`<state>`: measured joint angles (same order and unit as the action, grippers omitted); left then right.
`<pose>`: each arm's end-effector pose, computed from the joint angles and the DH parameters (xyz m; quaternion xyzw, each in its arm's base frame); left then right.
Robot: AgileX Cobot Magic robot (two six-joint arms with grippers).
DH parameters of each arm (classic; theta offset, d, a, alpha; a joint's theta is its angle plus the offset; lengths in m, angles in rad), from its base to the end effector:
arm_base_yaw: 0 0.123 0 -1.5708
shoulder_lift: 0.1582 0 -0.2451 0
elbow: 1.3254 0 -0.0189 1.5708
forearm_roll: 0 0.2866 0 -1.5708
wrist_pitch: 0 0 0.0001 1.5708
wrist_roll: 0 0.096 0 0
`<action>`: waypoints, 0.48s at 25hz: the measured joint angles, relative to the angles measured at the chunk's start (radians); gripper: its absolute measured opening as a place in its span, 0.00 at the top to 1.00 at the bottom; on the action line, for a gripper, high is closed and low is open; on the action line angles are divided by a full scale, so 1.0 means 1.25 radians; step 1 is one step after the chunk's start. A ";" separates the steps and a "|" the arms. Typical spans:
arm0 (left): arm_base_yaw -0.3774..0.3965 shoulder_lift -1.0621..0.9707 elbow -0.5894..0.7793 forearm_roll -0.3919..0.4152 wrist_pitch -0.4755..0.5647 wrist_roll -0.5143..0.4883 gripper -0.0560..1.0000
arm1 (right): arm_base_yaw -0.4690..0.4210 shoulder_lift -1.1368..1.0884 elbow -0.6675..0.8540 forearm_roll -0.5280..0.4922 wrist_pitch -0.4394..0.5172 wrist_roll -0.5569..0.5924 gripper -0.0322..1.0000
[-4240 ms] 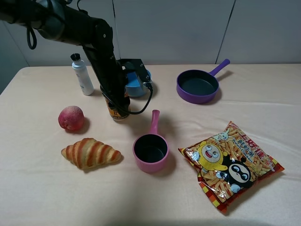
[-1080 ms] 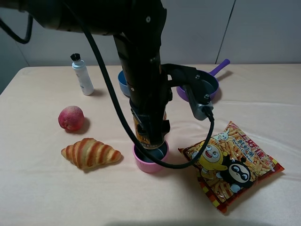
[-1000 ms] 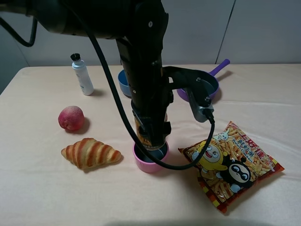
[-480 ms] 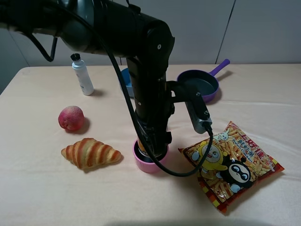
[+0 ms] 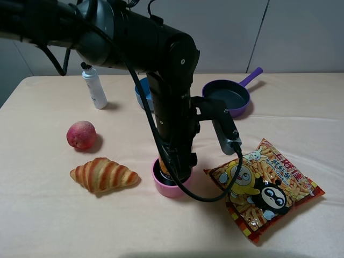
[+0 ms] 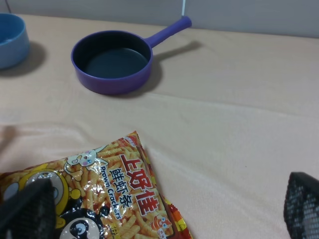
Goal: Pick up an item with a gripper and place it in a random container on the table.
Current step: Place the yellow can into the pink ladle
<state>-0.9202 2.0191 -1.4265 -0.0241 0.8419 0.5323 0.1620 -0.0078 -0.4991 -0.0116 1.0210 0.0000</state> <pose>0.2535 -0.3359 0.1085 0.6547 0.7476 -0.0311 0.1075 0.0711 0.0107 0.2960 -0.0679 0.8381 0.0380 0.5400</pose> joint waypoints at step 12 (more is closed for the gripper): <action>0.000 0.000 0.001 0.000 -0.001 -0.001 0.30 | 0.000 0.000 0.000 0.000 0.000 0.000 0.30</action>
<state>-0.9202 2.0191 -1.4256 -0.0241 0.8409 0.5313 0.1620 -0.0078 -0.4991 -0.0116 1.0210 0.0000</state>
